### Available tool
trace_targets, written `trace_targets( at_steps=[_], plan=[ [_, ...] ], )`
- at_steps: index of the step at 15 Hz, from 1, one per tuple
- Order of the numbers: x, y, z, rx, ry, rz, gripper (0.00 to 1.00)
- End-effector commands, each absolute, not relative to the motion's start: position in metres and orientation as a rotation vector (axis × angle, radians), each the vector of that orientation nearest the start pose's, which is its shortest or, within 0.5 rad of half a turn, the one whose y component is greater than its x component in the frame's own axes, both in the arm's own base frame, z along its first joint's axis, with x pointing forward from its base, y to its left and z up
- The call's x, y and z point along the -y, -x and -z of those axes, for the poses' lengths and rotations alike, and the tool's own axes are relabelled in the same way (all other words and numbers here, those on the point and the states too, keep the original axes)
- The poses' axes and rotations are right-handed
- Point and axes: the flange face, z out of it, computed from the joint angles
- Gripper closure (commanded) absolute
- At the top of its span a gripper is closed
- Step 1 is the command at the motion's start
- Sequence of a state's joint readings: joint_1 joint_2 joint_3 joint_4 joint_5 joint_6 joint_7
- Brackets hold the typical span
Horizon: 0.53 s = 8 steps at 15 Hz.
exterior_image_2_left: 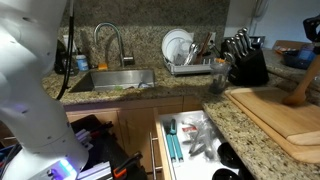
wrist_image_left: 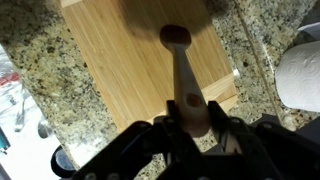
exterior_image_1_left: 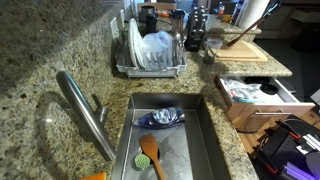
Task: Remove the wooden spoon from the chopping board and put it in the open drawer
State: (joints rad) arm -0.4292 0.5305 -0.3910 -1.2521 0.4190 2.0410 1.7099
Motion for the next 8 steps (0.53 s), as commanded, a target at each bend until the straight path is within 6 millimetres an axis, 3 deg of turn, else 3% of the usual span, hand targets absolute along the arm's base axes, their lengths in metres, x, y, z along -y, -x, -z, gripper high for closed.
trace_targets(
  at_steps=[1,5,6,8],
  plan=[
    [0.437,-0.527,-0.497,-2.715,0.869,0.131,0.9],
    [0.41,-0.505,-0.477,-2.795,0.876,0.19,0.9],
    [0.429,-0.525,-0.487,-2.782,0.881,0.167,0.65],
    [0.418,-0.518,-0.48,-2.8,0.882,0.178,0.65]
  ],
)
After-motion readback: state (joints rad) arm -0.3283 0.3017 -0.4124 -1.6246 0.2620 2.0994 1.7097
